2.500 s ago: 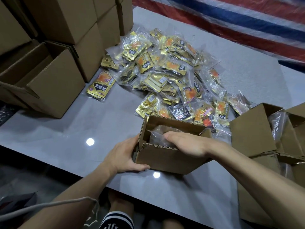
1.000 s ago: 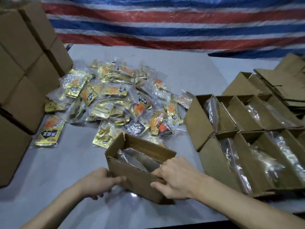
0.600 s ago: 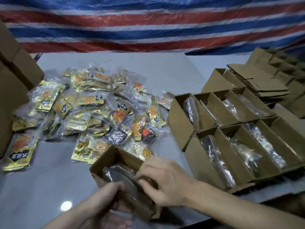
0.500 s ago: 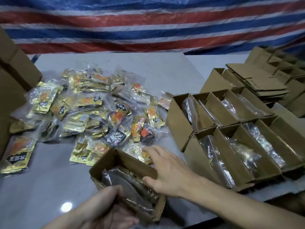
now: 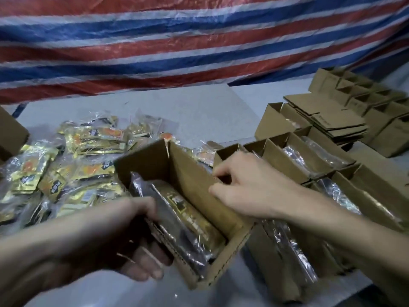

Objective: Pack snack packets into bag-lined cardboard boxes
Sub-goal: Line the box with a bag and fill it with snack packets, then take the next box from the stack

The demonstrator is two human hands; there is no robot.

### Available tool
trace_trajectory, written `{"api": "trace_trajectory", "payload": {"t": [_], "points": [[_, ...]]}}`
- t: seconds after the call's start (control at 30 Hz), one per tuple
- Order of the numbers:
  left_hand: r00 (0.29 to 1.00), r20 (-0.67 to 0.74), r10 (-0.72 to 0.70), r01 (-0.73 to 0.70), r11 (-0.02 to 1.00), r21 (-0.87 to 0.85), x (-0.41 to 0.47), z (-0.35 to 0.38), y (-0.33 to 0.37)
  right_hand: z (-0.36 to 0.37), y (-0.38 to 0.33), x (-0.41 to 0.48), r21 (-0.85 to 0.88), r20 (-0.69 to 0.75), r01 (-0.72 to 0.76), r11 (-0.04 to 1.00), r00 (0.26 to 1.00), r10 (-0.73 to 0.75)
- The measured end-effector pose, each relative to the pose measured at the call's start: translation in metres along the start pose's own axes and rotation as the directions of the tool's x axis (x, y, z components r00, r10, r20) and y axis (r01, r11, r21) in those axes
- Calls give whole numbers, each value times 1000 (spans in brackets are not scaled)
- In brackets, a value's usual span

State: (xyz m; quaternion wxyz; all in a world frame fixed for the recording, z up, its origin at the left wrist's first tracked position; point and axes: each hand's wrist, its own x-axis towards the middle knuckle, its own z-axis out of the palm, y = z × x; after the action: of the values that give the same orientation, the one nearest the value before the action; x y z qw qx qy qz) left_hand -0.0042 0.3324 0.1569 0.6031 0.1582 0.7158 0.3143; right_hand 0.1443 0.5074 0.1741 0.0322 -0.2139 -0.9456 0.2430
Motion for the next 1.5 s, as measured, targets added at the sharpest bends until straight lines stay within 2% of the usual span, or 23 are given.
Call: {"api": "trace_trajectory", "payload": {"t": [0.1, 0.2, 0.3, 0.37, 0.43, 0.5, 0.63, 0.83, 0.97, 1.13, 1.3, 1.5], "points": [[990, -41, 135, -131, 988, 83, 12, -15, 60, -31, 12, 34, -59, -191, -42, 997, 981, 30], [961, -128, 246, -218, 956, 197, 33, -26, 116, -62, 27, 70, -41, -349, -87, 995, 935, 67], [877, -246, 413, -369, 906, 206, 58, -28, 166, -92, 50, 108, -26, -458, -111, 993, 885, 87], [800, -273, 535, -494, 844, 206, 84, -26, 190, -108, 70, 134, -36, -511, -165, 986, 851, 124], [745, -302, 594, -572, 803, 169, 117, -18, 204, -119, 94, 157, -60, -535, -241, 969, 827, 173], [723, -305, 620, -617, 778, 118, 158, -7, 211, -123, 122, 179, -92, -562, -318, 944, 799, 214], [776, -280, 564, -574, 817, 56, 237, 18, 228, -113, 184, 213, -126, -570, -423, 897, 771, 283], [862, -224, 455, -474, 880, -33, 317, 47, 256, -85, 273, 239, -136, -457, -497, 857, 799, 391], [896, -100, 434, -428, 901, 71, 355, 72, 261, -68, 313, 242, -134, -412, -522, 842, 802, 432], [930, 12, 368, -367, 927, 78, 379, 89, 258, -51, 337, 239, -148, -425, -504, 851, 810, 405], [941, -14, 339, -326, 914, 242, 391, 96, 249, -48, 352, 226, -20, -420, -494, 869, 793, 441], [948, -21, 318, -301, 915, 267, 392, 103, 252, -52, 355, 220, -23, -445, -553, 833, 752, 487]]}}
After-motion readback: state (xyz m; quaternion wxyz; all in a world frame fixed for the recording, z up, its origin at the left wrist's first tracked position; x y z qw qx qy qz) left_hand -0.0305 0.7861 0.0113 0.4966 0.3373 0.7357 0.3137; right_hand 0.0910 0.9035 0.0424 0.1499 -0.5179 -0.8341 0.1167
